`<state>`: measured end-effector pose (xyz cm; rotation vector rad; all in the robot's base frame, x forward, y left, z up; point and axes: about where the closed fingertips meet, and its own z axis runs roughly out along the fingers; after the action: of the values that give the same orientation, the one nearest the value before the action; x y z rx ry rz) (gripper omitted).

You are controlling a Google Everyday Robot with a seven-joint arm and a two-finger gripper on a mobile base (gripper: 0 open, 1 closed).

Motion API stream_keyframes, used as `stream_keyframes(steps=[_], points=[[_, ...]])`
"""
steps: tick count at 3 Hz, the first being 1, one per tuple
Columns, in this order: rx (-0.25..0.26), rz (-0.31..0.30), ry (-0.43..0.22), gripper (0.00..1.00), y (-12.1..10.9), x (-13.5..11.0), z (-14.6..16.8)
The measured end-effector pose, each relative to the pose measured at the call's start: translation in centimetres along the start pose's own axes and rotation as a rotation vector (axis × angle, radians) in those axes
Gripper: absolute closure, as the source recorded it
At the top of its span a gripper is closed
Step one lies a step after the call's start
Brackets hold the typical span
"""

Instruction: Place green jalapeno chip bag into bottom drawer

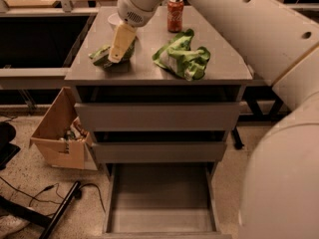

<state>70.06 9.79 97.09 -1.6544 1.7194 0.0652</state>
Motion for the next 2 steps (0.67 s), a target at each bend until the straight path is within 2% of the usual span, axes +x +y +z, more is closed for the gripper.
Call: stream_keyframes(steps=[1, 2], points=[[0.042, 0.013, 0.011, 0.00, -3.8, 2.5, 3.6], [0.046, 0.048, 0.027, 0.00, -5.8, 4.1, 6.9]])
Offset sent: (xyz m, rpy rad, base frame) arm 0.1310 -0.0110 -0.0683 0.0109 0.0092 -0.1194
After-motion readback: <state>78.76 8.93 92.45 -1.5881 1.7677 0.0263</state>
